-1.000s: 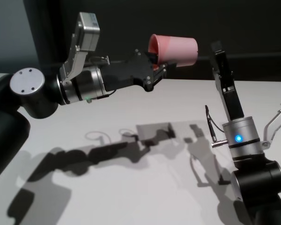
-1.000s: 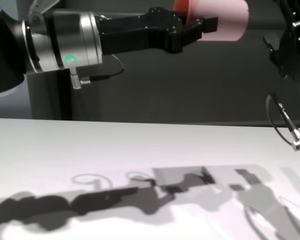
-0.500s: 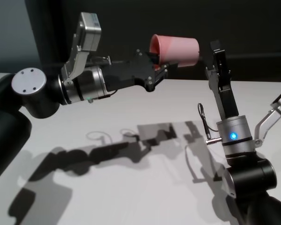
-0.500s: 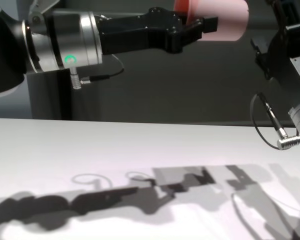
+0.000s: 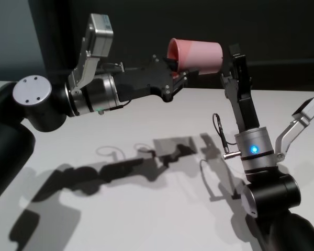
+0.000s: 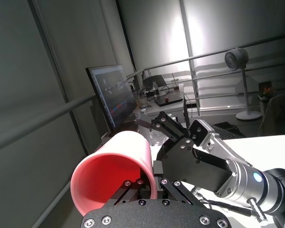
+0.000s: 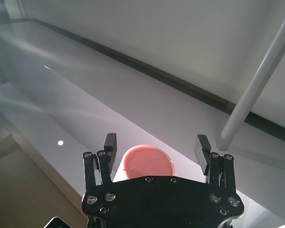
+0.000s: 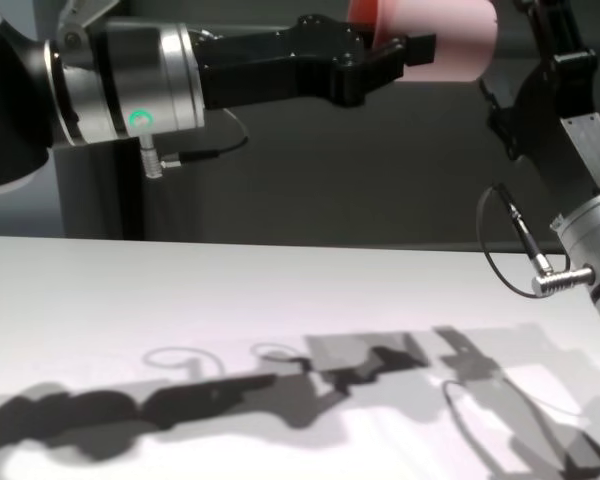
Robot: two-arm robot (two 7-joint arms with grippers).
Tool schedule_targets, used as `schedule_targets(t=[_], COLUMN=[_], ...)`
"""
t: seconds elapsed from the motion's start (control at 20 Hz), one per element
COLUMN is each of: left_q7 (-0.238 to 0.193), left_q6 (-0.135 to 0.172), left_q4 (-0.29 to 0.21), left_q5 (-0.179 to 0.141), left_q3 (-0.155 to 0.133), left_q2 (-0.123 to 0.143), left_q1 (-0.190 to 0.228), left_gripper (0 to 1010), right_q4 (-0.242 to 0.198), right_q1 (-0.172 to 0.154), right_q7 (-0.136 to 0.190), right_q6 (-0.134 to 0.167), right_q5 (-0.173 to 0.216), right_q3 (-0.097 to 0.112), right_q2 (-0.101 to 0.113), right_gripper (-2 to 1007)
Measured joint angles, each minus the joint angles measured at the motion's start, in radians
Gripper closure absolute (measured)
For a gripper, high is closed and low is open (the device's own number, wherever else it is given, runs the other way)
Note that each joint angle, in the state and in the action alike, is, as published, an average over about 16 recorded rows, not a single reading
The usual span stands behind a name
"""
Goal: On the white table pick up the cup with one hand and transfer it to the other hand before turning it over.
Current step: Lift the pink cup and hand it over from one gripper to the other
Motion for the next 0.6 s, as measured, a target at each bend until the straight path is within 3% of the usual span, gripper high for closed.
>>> schedule_targets(t=[0.6], left_q7=[0.0], left_q6=[0.0], left_q4=[0.0], left_q5=[0.0], left_q3=[0.0], left_q2=[0.0], left_q1=[0.0], left_gripper=[964], right_q4=[0.047], right_q1=[0.025], right_q7=[0.037], right_q6=[0.011], right_q5=[0.036], right_q3=[-0.029], right_q2=[-0.001], right_gripper=[3])
